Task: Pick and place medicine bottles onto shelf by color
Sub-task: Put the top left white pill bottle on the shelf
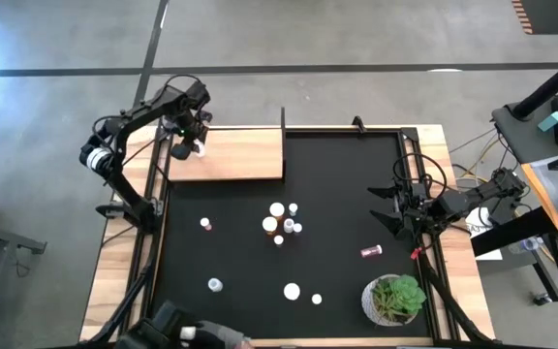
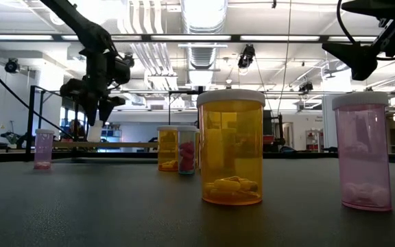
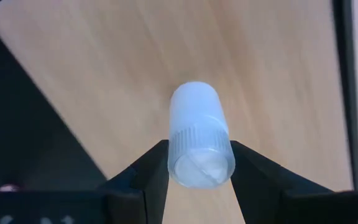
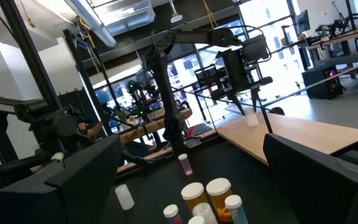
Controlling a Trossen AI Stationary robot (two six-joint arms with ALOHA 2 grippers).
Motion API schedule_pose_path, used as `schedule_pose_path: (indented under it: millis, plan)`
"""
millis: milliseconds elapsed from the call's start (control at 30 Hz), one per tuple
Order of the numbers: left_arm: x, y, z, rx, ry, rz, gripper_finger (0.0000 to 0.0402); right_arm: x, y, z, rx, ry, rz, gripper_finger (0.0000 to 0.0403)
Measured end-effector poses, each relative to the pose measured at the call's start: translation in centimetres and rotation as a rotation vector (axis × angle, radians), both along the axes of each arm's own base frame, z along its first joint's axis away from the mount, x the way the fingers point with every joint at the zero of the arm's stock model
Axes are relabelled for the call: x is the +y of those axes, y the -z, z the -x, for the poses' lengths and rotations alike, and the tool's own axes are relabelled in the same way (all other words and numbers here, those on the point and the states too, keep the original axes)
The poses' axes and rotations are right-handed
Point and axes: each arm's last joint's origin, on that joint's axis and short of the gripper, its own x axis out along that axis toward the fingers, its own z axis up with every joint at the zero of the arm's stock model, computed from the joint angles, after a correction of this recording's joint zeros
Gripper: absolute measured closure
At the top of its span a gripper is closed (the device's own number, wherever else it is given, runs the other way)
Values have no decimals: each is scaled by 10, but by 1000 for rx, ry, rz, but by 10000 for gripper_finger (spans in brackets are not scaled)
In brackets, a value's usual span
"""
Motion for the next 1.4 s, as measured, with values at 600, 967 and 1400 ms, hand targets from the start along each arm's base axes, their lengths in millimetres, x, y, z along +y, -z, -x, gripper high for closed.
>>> schedule_pose_path:
  millis: [600, 967, 1400]
  plan:
    - [15, 0, 8, -29, -143, -76, 265, 0, 0, 0, 0, 0, 0, 19]
    - [17, 0, 8, -45, -271, -80, 265, 0, 0, 0, 0, 0, 0, 19]
    - [19, -1, 10, -24, -400, -100, 265, 0, 0, 0, 0, 0, 0, 19]
